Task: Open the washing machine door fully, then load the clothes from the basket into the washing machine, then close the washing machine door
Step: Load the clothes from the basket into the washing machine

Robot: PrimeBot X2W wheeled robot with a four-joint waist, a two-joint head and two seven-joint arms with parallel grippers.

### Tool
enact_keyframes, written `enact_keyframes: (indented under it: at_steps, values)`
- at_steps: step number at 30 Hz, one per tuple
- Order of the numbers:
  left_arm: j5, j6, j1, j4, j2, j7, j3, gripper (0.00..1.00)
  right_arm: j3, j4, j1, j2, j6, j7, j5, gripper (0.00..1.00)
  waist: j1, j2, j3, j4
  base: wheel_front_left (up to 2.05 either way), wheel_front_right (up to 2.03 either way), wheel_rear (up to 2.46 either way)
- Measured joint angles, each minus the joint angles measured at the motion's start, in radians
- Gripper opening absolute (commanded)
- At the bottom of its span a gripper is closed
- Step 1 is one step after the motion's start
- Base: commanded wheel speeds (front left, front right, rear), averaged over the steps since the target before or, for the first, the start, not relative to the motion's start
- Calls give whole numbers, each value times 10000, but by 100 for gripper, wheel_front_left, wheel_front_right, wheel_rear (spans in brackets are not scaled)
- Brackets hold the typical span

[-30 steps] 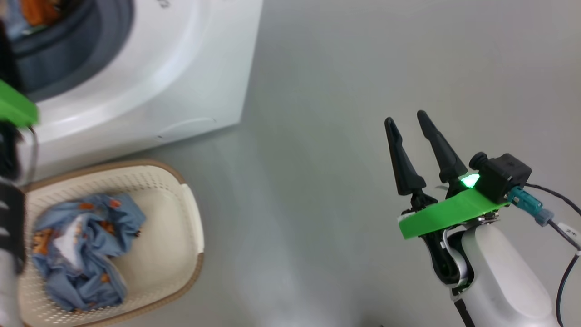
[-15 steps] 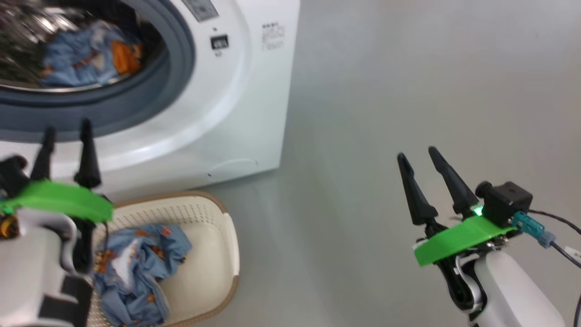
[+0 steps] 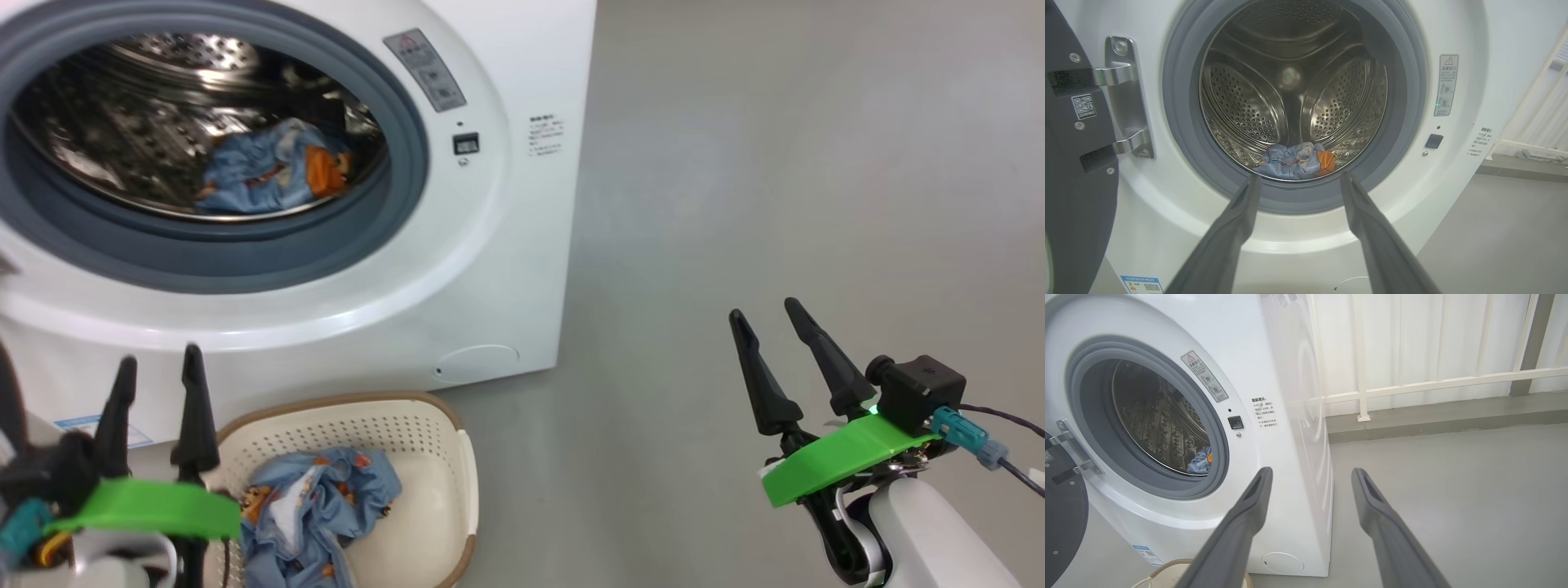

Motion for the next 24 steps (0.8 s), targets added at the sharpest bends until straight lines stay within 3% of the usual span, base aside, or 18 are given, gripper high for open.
enact_keyframes:
  at_steps: [10,24]
  values:
    - [316,176,1336,-1087,-397,0,236,100,-50,-113,214,-188,0,0,128,100,0,0,-462,420,0,0,0]
    - [322,190,1562,-1308,-596,0,389,100,-63,-155,214,-188,0,0,54,100,0,0,-390,364,0,0,0]
